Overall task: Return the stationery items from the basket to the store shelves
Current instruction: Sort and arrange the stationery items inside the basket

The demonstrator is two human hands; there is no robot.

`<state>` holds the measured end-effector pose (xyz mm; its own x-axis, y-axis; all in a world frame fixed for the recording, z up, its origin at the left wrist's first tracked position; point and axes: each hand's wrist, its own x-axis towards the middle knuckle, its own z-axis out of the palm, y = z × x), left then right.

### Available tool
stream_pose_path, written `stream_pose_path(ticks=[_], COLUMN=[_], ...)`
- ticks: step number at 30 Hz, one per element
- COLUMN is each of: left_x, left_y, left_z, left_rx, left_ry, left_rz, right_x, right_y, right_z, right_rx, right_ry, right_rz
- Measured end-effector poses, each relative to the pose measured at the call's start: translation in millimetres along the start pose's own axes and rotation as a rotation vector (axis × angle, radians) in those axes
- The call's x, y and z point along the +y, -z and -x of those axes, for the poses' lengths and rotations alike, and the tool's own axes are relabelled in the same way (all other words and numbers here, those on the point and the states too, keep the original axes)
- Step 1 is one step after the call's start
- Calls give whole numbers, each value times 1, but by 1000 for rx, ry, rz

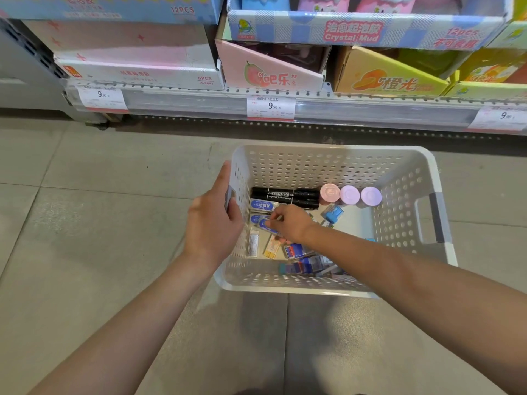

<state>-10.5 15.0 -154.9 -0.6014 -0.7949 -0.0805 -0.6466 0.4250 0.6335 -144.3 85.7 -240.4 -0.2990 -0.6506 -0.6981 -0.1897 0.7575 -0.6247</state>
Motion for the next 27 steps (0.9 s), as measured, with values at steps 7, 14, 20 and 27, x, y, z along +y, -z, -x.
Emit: stream_pose_path(ticks=[7, 14, 20, 27], left_x=[-1, -3, -4, -3], left_y=[-1, -1, -2, -1], left_z=[-1, -1, -1, -2], left_rx=[17, 12, 6, -13], left_ry=[5, 20, 25, 37], left_rz=[-6, 19, 37, 58], right_x=[-1, -7, -9, -5], right_y=[-4, -5, -9, -9], right_z=[-6, -9, -9, -8], right_rx=[260, 363, 345, 250], right_ry=[-88, -108, -91, -167], right_rz=[176, 155, 110, 44])
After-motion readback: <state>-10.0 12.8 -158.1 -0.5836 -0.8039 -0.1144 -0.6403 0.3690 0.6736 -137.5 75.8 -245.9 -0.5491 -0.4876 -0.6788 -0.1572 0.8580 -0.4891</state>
